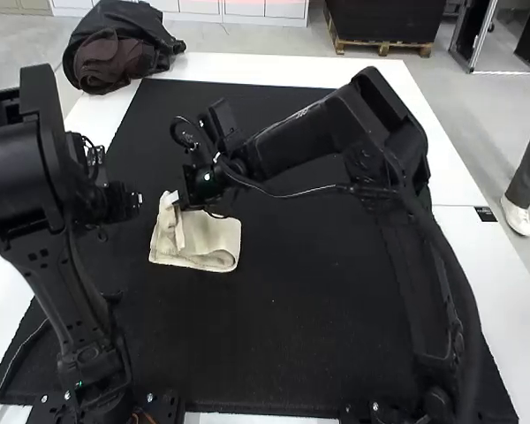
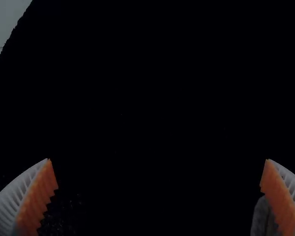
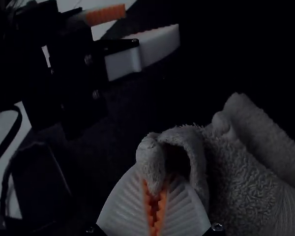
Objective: Fold the towel.
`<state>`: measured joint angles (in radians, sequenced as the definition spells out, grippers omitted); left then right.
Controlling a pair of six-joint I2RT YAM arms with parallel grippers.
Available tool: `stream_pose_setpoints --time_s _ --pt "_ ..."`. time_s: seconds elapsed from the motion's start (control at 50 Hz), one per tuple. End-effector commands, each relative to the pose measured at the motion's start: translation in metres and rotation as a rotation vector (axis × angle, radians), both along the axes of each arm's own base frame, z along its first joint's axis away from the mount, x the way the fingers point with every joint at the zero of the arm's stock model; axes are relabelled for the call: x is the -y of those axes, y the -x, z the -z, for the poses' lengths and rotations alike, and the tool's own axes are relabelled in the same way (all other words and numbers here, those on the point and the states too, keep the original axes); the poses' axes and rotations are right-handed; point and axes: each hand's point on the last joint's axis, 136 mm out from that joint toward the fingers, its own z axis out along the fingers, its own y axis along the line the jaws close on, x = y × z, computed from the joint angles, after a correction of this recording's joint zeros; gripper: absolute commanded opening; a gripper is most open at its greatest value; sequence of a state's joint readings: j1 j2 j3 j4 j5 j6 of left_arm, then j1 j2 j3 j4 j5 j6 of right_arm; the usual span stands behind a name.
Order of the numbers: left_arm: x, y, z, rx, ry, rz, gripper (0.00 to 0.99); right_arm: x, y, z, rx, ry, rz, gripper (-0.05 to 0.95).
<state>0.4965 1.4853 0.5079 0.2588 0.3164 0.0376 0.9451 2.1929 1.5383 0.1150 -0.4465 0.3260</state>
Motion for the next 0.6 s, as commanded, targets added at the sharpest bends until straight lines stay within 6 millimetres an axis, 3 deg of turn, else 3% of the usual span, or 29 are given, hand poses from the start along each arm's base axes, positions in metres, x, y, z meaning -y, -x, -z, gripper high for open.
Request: stream_pose_setpoints --time_s 0.0,0.08,0.12,0.24,0.36,0.52,0.56,0.58 --pt "-0.002 -0.002 -0.012 0.031 -0.029 0.006 0.967 -0.016 0.003 -0.018 0.006 -0.049 -0.019 -0.02" --pt "-0.001 -0.001 -0.011 0.029 -0.028 0.006 0.967 -0.021 -0.001 -0.020 0.009 -0.058 -0.018 0.01" --pt "-0.001 -0.002 -0.011 0.030 -0.028 0.007 0.967 -0.024 -0.002 -0.021 0.011 -0.062 -0.017 0.11" --pt "-0.001 -0.001 -0.010 0.026 -0.026 0.006 0.967 -0.026 -0.005 -0.023 0.013 -0.052 -0.016 0.62" --pt "0.002 0.000 -0.008 0.022 -0.024 0.011 0.967 -0.024 -0.005 -0.023 0.022 -0.038 -0.026 0.86" --pt "0.002 0.000 -0.011 0.032 -0.028 0.011 0.967 -0.020 -0.009 -0.049 0.070 -0.063 -0.025 0.90" --pt "0.002 0.000 -0.012 0.036 -0.030 0.011 0.967 -0.018 -0.009 -0.053 0.074 -0.067 -0.024 0.84" --pt "0.002 0.000 -0.014 0.040 -0.031 0.010 0.967 -0.017 -0.008 -0.055 0.073 -0.070 -0.026 0.76"
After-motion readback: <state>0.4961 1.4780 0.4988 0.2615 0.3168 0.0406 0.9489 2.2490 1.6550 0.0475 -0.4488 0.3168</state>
